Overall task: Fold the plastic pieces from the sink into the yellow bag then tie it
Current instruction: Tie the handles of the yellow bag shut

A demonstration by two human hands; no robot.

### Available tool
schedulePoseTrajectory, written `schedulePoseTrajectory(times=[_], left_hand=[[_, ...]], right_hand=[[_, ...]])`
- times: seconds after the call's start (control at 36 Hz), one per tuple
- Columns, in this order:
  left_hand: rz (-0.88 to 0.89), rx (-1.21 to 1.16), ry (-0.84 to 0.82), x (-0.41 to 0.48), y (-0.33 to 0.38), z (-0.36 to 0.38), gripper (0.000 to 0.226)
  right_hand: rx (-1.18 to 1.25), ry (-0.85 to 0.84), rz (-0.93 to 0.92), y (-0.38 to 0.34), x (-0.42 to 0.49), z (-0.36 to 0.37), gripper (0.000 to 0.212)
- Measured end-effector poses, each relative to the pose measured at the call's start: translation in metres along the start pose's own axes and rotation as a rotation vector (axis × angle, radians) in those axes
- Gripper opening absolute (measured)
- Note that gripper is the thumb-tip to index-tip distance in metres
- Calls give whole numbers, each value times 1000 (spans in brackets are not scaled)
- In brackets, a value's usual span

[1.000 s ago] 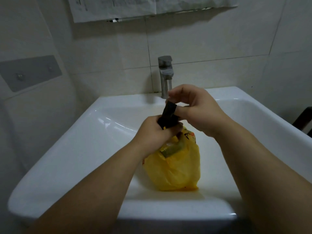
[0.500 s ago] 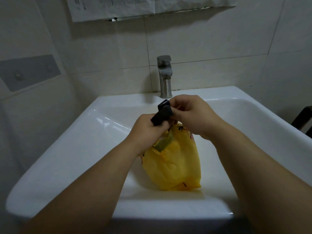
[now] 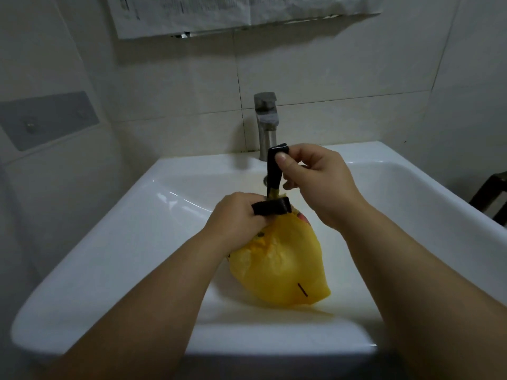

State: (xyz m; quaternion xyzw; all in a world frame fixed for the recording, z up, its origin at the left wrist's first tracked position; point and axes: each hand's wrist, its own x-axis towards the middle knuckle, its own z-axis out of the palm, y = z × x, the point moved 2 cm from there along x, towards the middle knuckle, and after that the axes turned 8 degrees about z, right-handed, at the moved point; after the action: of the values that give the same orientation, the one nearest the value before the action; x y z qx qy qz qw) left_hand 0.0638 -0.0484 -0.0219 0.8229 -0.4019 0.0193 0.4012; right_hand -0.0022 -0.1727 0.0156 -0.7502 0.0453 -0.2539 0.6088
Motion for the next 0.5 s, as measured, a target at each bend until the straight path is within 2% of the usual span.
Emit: schedulePoseTrajectory(times=[0.08, 0.14, 0.22, 0.28, 0.36, 0.5], left_hand=[[18, -71, 66, -2, 2, -1, 19], [-37, -214, 141, -4, 2, -4, 22], [-16, -244, 166, -3, 3, -5, 13], [4, -252, 179, -2, 5, -3, 9], [4, -281, 230, 0, 4, -4, 15], [-46, -314, 69, 0, 7, 2, 20]], right_hand=[[42, -17, 53, 4, 3, -3, 13], [4, -85, 71, 5, 3, -1, 14], [-22, -184, 97, 6, 2, 7, 16], [-2, -204, 106, 6, 2, 9, 17], [-14, -186, 92, 5, 3, 7, 17], [-20, -110, 67, 4, 3, 5, 17]])
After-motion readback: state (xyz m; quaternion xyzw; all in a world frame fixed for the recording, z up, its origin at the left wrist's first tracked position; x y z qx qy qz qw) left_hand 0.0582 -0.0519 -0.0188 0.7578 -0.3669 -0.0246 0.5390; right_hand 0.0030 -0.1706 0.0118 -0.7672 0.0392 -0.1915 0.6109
